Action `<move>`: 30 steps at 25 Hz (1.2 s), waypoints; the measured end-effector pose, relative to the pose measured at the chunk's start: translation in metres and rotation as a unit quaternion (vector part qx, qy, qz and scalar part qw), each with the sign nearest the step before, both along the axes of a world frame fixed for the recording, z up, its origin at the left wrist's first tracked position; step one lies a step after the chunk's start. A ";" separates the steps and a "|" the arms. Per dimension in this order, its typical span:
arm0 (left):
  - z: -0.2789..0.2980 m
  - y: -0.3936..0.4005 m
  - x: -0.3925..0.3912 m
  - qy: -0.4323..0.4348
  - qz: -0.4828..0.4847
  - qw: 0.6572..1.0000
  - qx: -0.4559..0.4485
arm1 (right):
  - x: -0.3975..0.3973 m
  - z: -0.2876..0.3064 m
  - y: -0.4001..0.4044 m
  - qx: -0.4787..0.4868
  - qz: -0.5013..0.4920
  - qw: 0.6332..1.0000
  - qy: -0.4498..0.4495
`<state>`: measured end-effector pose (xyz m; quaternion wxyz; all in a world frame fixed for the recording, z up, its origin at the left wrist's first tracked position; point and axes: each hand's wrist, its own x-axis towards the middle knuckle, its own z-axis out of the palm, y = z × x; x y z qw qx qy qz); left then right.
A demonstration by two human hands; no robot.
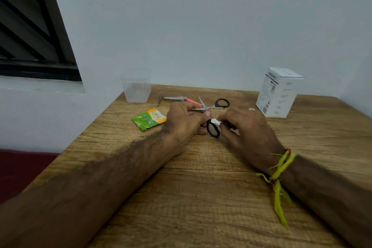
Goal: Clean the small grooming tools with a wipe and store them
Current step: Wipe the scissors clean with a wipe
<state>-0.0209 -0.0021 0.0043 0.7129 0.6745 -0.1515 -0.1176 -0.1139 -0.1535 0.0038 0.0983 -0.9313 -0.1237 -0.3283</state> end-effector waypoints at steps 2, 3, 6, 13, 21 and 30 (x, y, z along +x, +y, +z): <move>-0.001 -0.001 0.000 0.001 -0.003 1.000 0.000 | 0.001 -0.002 -0.002 -0.011 0.006 1.000 -0.005; -0.001 -0.002 0.000 0.005 -0.003 1.000 0.005 | 0.002 -0.003 -0.002 -0.019 0.010 1.000 0.003; 0.001 -0.001 -0.001 0.007 -0.004 1.000 0.021 | 0.011 -0.004 0.003 -0.020 0.004 1.000 0.002; 0.003 0.000 -0.005 0.002 -0.005 1.000 0.017 | 0.004 -0.001 -0.003 -0.026 0.029 0.999 0.014; 0.001 0.002 -0.008 -0.050 0.008 0.999 0.015 | -0.009 0.004 0.009 0.076 -0.027 0.996 0.047; 0.002 -0.003 -0.012 -0.089 0.034 0.994 0.056 | -0.003 0.010 0.020 0.250 -0.068 0.954 0.147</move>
